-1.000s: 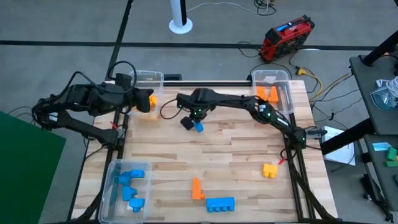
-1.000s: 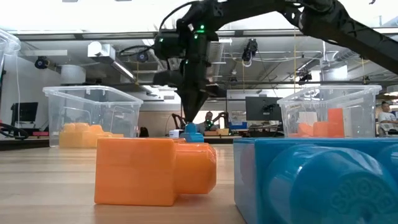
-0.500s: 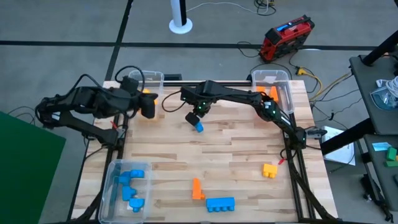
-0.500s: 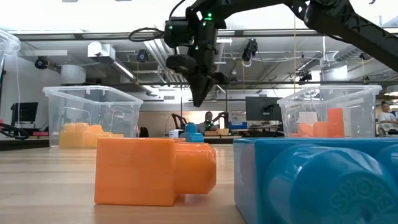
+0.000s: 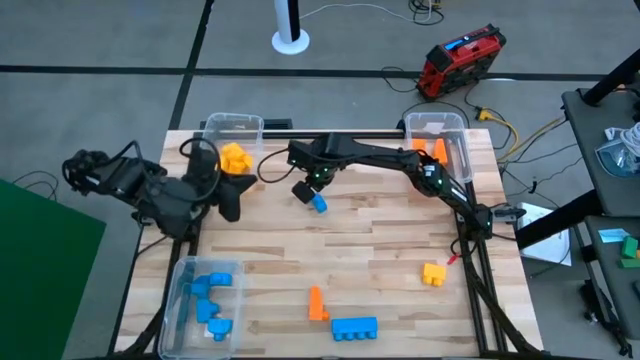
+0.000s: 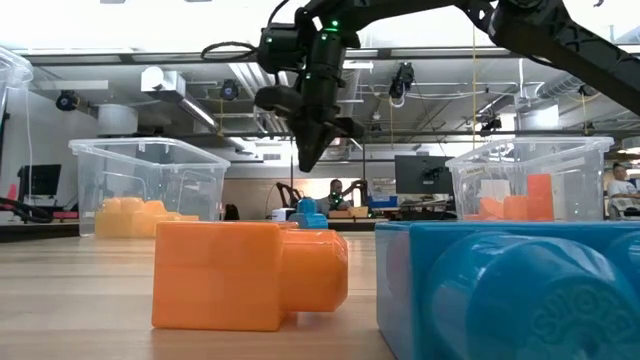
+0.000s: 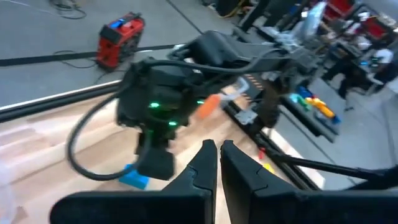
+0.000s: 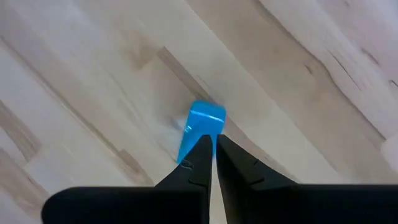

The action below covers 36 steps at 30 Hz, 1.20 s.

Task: Sort blocks
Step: Put the top right blue game piece into the bottom left transparent bin

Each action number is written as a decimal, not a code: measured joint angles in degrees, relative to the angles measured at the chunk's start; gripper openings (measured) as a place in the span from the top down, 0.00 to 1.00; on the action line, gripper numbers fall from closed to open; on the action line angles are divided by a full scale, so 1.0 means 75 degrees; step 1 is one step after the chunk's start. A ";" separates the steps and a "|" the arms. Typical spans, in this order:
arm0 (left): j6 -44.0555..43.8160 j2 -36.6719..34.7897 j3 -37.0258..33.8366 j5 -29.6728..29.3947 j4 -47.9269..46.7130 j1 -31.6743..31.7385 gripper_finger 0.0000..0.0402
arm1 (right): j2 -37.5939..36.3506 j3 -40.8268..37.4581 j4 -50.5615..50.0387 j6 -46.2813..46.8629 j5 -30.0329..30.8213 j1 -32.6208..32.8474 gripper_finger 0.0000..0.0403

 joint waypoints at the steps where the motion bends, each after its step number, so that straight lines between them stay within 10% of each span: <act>1: -0.0014 0.0000 0.0000 -0.0019 0.0064 -0.0110 1.00 | 0.0000 0.0000 0.0025 0.0109 -0.0001 0.0013 0.97; 14: 0.0141 0.0000 0.0000 -0.0053 0.0527 -0.0583 1.00 | 0.0006 0.0000 -0.0186 0.0434 -0.0684 0.0032 0.92; 36: 0.0532 0.0003 0.0000 -0.0248 0.0445 -0.0581 1.00 | 0.0918 -0.0020 -0.0005 0.0554 -0.0169 0.0281 0.07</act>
